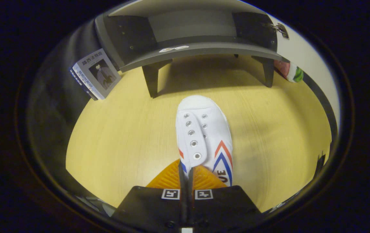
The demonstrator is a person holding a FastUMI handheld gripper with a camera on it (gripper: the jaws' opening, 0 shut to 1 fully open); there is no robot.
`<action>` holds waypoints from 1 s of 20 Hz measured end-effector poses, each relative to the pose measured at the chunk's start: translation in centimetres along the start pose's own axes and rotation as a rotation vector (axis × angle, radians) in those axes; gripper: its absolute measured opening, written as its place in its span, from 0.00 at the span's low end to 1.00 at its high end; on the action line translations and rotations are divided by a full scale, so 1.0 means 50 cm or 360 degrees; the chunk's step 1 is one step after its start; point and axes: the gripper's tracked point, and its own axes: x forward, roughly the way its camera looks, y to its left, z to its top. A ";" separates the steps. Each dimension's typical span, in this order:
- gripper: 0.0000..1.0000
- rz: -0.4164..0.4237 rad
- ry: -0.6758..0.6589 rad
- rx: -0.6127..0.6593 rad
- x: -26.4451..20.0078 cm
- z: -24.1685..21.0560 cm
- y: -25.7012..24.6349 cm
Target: Open the shoe cabinet door, grab the shoes and put them into the shoe cabinet, then close the shoe cabinet door.
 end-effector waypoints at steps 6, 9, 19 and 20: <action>0.02 0.0010 -0.0187 0.0039 -0.045 0.076 0.004; 0.02 0.0013 -0.0224 0.0080 -0.059 0.096 0.001; 0.02 -0.0006 -0.0353 0.0123 -0.112 0.132 0.005; 0.02 -0.0006 -0.0375 0.0130 -0.124 0.137 0.004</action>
